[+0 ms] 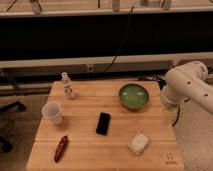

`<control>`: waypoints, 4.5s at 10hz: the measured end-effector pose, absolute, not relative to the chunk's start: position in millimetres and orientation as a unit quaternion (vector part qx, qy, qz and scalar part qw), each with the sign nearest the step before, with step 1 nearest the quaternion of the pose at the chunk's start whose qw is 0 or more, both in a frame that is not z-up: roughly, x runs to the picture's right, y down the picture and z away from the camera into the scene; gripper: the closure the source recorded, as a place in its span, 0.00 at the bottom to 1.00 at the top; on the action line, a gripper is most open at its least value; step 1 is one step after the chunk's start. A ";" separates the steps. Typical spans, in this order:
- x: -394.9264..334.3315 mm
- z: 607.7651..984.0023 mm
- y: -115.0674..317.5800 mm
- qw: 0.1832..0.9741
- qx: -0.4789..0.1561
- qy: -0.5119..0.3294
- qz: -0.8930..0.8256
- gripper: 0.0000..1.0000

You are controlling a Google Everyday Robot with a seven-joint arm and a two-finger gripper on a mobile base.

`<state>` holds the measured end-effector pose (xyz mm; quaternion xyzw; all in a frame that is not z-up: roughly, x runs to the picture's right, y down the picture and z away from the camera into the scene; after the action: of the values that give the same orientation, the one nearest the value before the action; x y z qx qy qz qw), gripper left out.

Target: Push the eraser across the table

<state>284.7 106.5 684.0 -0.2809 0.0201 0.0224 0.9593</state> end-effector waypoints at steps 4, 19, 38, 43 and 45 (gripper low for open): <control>284.7 684.0 106.6 0.959 -0.281 0.020 0.022 0.20; 231.1 703.6 127.1 0.958 -0.285 0.023 -0.013 0.20; 83.6 788.7 216.2 0.944 -0.321 0.006 -0.082 0.98; 64.7 821.2 221.7 0.938 -0.330 0.010 -0.105 0.99; 36.5 826.9 210.8 0.934 -0.334 0.014 -0.123 0.99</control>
<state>36.5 210.8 826.9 -0.3340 0.0141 -0.1234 0.9343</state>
